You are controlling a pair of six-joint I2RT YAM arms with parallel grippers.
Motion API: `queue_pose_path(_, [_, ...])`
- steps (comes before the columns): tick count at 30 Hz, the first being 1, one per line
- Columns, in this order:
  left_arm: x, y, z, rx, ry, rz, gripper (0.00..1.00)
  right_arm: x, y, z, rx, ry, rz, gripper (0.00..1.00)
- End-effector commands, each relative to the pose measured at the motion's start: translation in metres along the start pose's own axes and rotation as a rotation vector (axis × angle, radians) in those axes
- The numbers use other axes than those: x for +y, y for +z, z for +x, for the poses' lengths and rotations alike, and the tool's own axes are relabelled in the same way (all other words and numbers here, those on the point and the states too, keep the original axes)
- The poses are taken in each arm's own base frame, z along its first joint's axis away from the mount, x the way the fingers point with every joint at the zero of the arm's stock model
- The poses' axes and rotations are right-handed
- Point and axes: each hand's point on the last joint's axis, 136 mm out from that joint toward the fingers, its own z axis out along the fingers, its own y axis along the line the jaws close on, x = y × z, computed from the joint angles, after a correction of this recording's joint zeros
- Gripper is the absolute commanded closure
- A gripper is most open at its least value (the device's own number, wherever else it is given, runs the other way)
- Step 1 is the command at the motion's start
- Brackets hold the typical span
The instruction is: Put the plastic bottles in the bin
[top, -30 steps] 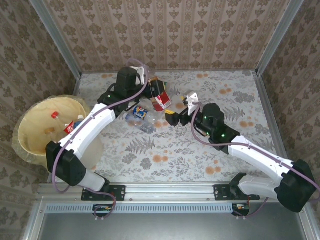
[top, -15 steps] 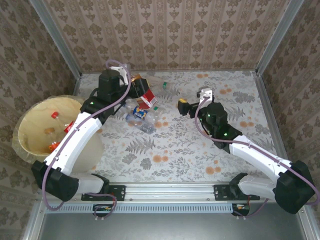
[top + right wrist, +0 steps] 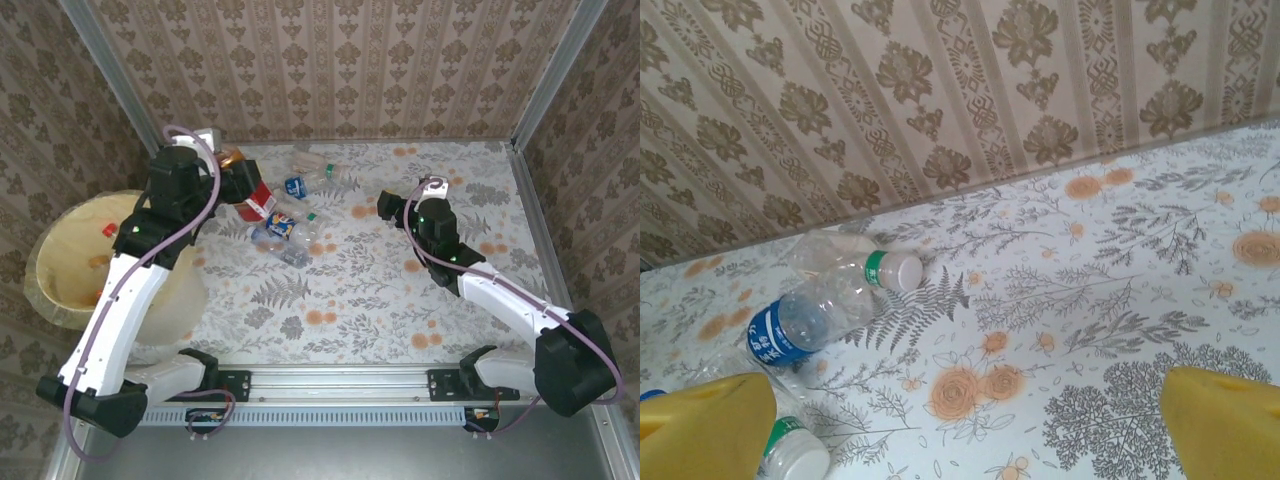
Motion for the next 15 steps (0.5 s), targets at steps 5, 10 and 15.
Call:
queue_pose_path(5, [0.047, -0.066, -0.03, -0.041, 0.177, -0.316, 0.43, -0.01, 0.007, 0.006, 0.012, 0.043, 0.046, 0.0])
queue_pose_path(10, [0.094, -0.101, -0.038, -0.028, 0.245, -0.618, 0.41, -0.01, 0.009, 0.006, 0.016, 0.046, 0.047, 0.0])
queue_pose_path(15, [0.146, -0.126, -0.029, 0.03, 0.172, -0.798, 0.42, -0.011, 0.011, 0.006, 0.019, 0.049, 0.049, 0.0])
